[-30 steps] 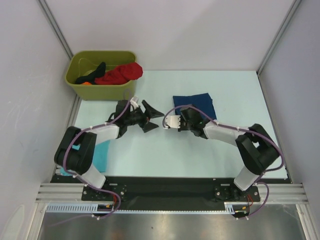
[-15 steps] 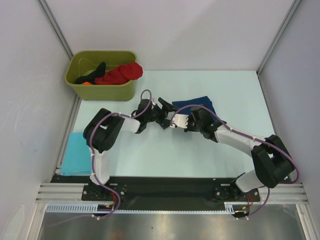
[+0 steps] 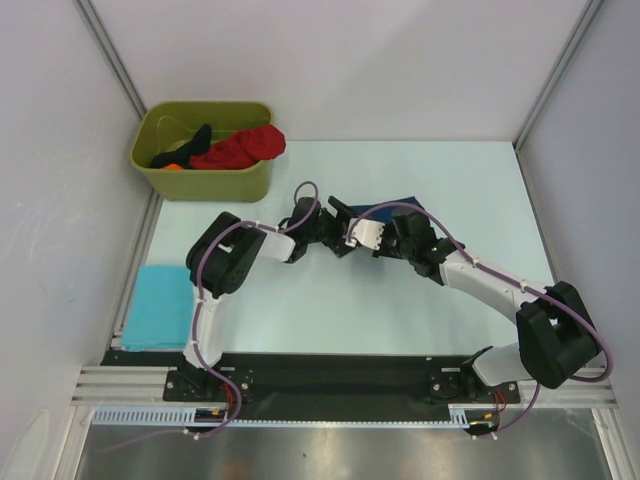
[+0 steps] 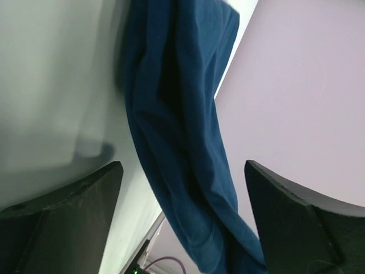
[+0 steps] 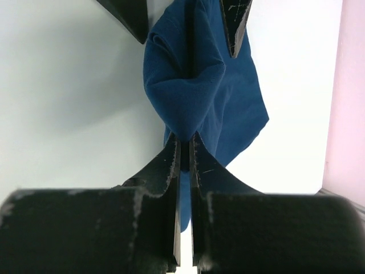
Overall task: Fold and stack the t-shirts
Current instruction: Neatly place the folded tshirt to the corner
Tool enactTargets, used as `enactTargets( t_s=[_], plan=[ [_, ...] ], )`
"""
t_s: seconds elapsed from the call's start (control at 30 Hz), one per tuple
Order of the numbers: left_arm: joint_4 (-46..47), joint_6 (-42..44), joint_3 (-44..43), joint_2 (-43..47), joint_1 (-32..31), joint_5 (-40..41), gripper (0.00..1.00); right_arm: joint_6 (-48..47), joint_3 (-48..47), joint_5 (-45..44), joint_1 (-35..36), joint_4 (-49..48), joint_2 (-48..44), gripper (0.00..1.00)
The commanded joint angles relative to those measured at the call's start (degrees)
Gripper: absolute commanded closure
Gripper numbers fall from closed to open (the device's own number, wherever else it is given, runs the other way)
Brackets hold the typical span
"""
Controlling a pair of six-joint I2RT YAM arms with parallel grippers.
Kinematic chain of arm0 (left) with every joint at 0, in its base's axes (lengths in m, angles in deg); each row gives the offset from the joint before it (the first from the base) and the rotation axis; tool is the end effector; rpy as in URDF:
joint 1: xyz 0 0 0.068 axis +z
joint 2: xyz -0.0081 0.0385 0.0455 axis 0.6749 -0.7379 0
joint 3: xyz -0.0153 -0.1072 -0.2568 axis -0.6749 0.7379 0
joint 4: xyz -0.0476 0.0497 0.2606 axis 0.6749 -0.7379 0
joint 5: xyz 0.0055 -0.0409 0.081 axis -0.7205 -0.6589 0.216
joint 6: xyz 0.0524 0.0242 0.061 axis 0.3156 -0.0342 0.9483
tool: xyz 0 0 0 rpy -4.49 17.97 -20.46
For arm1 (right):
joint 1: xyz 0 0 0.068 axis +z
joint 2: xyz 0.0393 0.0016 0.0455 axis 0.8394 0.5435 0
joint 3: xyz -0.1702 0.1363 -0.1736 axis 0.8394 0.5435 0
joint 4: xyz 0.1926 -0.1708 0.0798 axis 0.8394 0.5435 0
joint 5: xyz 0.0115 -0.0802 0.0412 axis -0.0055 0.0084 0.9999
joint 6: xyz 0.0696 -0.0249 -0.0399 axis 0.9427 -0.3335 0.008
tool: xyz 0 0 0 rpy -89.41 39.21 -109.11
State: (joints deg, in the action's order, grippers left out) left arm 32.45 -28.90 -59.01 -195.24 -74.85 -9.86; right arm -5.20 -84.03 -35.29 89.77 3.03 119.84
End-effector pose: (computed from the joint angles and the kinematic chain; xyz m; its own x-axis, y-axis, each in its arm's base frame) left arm 0.3864 -0.2802 0.0896 -0.7972 -0.5790 0.1708 -0.3677 0.2413 -0.8981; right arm 0.2812 0.1840 0.2076 0.1732 -0.8689 -0.4637 -0.7498 0.1889 -0.6341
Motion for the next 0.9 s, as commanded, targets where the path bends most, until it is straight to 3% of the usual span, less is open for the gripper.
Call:
enactTargets(
  t_s=[0.0, 0.43, 0.57, 0.67, 0.7, 0.73, 0.8, 0.87],
  plan=[
    [0.73, -2.7, -2.17, -1.95, -0.2, 2.45, 0.08, 2.2, -0.75, 1.91, -0.61, -2.68, -2.66, 1.0],
    [1.53, -5.25, -9.99, -8.2, 0.23, 4.57, 0.22, 3.07, 2.06, 3.4, -1.05, -4.08, -6.09, 1.0],
    [1.7, -5.17, -10.79, -8.73, 0.5, 4.92, 0.37, 4.04, 3.99, 3.5, 0.18, -4.96, -6.88, 1.0],
    [2.75, -3.59, -11.14, -8.64, 1.02, 4.83, 0.6, 6.58, 4.52, 0.78, 1.67, -5.49, -7.5, 0.74],
    [2.58, -2.71, -11.23, -8.2, 1.2, 4.57, 0.75, 7.2, 4.09, 0.42, 2.2, -5.23, -8.11, 0.66],
    [2.06, -0.36, -11.31, -7.85, 1.46, 4.57, 0.81, 8.25, 3.73, 0.07, 2.55, -2.96, -8.46, 0.52],
    [-0.66, 2.73, -11.23, -5.75, 1.9, 4.48, 0.97, 14.56, 2.33, -5.18, 4.4, -1.46, -8.9, 0.36],
    [-2.85, 7.56, -10.09, -3.9, 2.34, 4.04, 1.0, 21.06, -0.38, -12.19, 4.67, 2.14, -8.64, 0.12]
  ],
)
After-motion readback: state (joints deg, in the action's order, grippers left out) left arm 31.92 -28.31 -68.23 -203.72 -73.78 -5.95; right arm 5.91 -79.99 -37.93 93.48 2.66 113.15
